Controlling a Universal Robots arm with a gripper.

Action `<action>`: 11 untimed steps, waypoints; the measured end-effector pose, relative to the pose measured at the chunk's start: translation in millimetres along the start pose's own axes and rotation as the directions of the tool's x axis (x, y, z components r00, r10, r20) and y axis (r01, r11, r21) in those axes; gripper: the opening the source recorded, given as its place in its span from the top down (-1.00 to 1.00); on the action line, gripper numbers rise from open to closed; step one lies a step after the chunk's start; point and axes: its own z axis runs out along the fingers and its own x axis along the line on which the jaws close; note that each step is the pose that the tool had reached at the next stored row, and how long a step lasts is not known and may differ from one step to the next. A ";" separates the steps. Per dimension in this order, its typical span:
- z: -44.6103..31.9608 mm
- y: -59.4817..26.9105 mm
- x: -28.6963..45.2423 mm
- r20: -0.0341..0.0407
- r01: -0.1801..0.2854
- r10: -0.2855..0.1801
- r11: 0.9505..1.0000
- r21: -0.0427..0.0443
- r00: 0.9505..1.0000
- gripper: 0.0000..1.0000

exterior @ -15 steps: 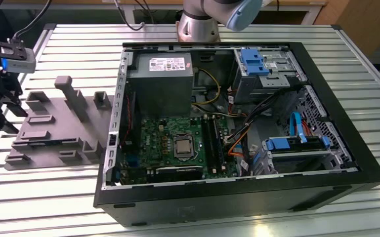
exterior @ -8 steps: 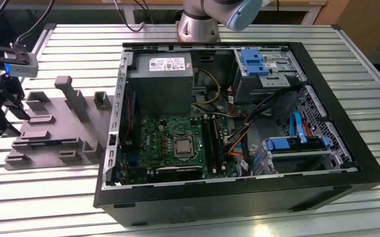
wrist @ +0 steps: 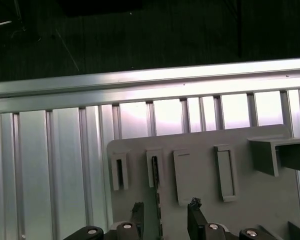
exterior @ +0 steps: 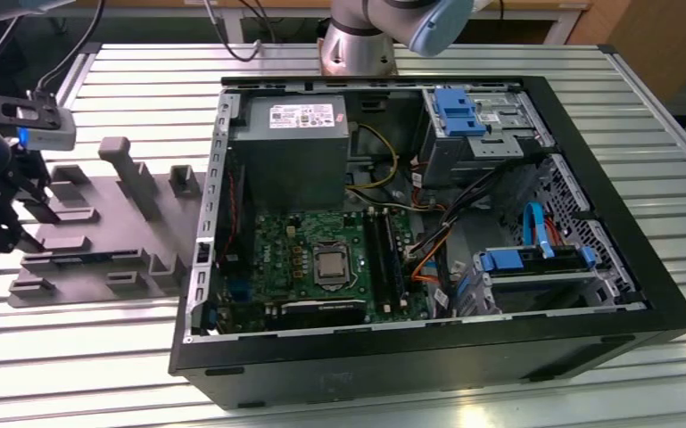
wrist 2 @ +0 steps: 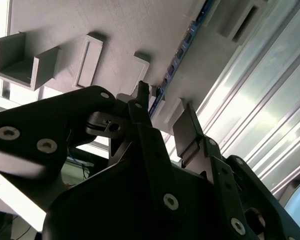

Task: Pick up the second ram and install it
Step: 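Pick up the second ram and move it above second insertion slot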

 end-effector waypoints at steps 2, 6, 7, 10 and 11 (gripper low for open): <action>3.0 -0.1 0.1 0.000 0.000 0.000 1.000 0.000 1.000 0.06; 3.3 -0.1 0.2 0.000 0.000 0.000 1.000 0.000 1.000 0.06; 3.6 -0.1 0.2 0.000 0.000 0.000 1.000 0.000 1.000 0.06; 6.5 -0.2 0.3 0.000 0.000 0.000 1.000 0.000 1.000 0.06; 8.1 -0.2 0.4 0.000 0.000 0.000 1.000 0.000 1.000 0.06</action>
